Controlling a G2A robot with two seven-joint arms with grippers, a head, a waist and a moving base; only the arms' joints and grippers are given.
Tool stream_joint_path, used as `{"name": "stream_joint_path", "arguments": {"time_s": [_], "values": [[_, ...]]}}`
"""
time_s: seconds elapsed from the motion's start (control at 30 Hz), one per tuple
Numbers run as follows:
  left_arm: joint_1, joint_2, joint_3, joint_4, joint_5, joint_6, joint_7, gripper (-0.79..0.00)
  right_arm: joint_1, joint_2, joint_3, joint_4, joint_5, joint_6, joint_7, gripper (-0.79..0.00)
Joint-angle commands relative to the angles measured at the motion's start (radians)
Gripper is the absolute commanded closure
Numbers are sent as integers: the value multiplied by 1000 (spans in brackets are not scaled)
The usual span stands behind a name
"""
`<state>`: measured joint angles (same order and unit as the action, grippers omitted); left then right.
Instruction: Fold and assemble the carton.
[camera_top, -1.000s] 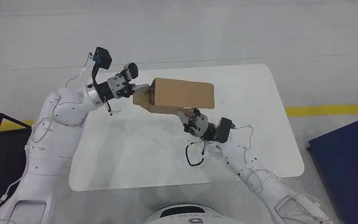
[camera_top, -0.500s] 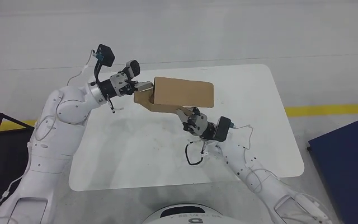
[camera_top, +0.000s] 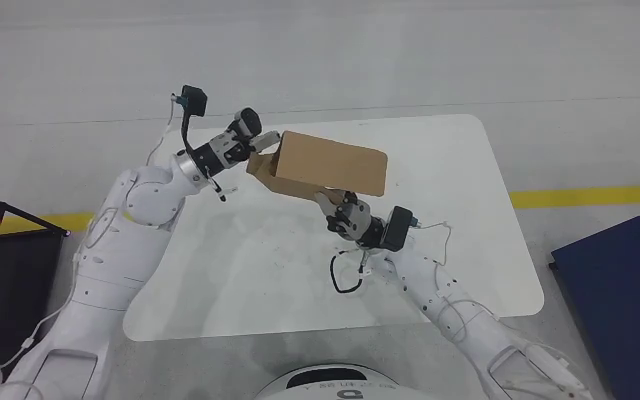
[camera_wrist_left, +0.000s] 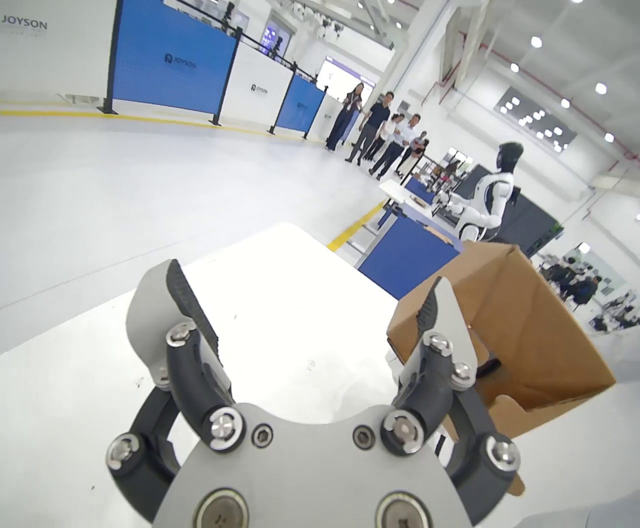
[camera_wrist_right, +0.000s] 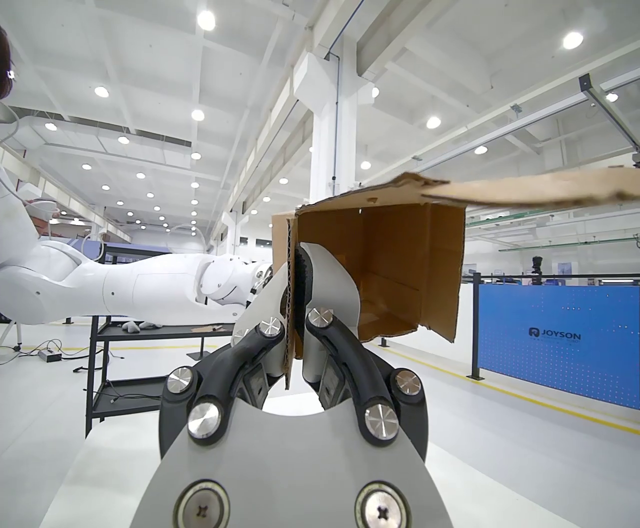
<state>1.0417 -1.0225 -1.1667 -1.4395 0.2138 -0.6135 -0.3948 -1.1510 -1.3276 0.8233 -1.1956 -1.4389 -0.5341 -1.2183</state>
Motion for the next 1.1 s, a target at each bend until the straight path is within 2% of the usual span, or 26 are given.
{"name": "stream_joint_path", "arguments": {"time_s": [0.0,0.33,0.47,0.57,0.87,0.9,0.97,1.03,1.07], "values": [[1,-2,-1,16,-16,5,0,-785,0,-1,1,1,2,-3,-6,0],[47,2,-34,72,-31,-21,0,-760,-5,-1,16,-2,2,0,-35,0],[100,1,-41,85,-171,-50,-26,-745,-7,-1,24,-6,4,10,-42,0],[125,4,-45,101,-263,-72,-92,-785,-7,-2,26,-6,7,10,-42,0],[134,3,-49,95,-298,-78,-98,-785,-8,-3,26,-6,10,9,-43,0],[153,-2,-38,85,-421,-73,-102,-785,-8,-3,26,-6,10,9,-43,0],[165,-9,-30,79,-778,-8,-215,-785,-19,-2,30,-25,21,17,-17,0],[165,-13,-45,103,-1163,132,-413,-785,-28,2,42,-33,4,28,-2,0],[157,-14,-57,131,-1298,223,-517,-785,-32,5,48,-33,-12,39,7,0]]}}
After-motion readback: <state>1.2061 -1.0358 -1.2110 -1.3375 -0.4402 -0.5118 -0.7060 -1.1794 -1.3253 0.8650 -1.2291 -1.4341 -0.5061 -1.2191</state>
